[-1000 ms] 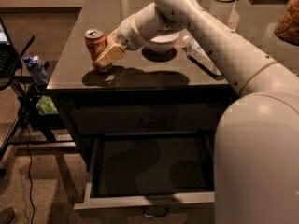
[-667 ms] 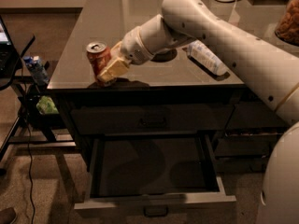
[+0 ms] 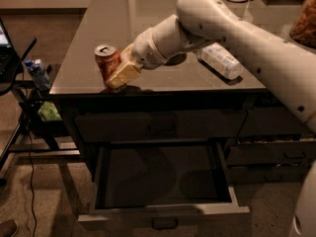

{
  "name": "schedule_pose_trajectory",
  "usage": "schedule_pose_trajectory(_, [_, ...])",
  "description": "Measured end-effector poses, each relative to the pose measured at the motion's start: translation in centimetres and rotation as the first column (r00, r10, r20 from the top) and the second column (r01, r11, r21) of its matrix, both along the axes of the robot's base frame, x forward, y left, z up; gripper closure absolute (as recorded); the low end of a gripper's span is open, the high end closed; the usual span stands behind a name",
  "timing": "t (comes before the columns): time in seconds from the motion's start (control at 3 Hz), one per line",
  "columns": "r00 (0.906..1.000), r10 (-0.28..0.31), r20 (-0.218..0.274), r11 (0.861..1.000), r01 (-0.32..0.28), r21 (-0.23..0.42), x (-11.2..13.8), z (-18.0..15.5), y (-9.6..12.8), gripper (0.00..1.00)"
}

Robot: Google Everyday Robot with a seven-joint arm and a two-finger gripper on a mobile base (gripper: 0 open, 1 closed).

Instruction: Place coke can into middle drawer

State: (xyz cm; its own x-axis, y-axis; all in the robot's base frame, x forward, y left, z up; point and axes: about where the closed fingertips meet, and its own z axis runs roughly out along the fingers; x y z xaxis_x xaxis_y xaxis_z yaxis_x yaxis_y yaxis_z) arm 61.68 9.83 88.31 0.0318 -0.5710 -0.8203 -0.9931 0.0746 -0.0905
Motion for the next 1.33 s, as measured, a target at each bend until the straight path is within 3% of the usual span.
schedule_pose_trajectory(0.67, [0.9943,-0.096,-0.048,0.995,0.097,0.016,-6.2,0.0,-2.2,1.00])
schedule_pose_trajectory(1.0, [0.9845,-0.142,-0.102,0.989,0.145,0.019,-9.7,-2.0,-2.7,1.00])
schedule_pose_trajectory(1.33, [0.9806,-0.148,-0.128,0.989,0.150,0.005,-10.8,-3.5,-2.9,1.00])
